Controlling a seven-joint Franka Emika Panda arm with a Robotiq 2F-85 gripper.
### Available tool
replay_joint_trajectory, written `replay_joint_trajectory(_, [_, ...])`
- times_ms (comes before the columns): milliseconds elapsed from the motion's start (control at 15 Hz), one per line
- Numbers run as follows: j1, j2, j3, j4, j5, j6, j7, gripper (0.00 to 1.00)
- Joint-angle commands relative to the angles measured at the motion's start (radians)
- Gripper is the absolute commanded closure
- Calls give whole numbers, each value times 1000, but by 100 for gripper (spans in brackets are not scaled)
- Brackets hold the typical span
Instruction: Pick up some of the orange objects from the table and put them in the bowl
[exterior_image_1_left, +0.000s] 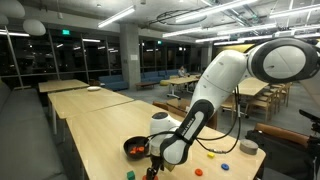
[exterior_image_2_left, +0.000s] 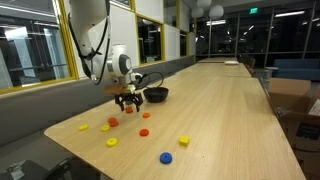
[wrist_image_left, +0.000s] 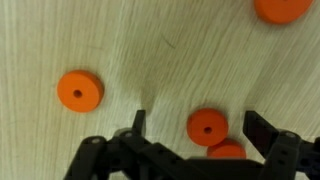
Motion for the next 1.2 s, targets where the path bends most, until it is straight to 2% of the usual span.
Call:
replay_joint_trajectory(0, [-6, 7, 11, 16, 19, 3, -8, 0])
replay_joint_trajectory(400, [-3, 16, 15, 27, 18, -5, -11, 0])
replay_joint_trajectory(467, [-2, 17, 14, 29, 16, -6, -10, 25])
replay_joint_trajectory(533, [0, 18, 12, 31, 13, -7, -10, 27])
replay_joint_trajectory(933, [-7, 15, 11, 41, 13, -15, -19, 73])
replay_joint_trajectory(1000, [-8, 14, 11, 44, 13, -16, -20, 79])
replay_joint_trajectory(1133, [-12, 10, 10, 44, 14, -21, -22, 75])
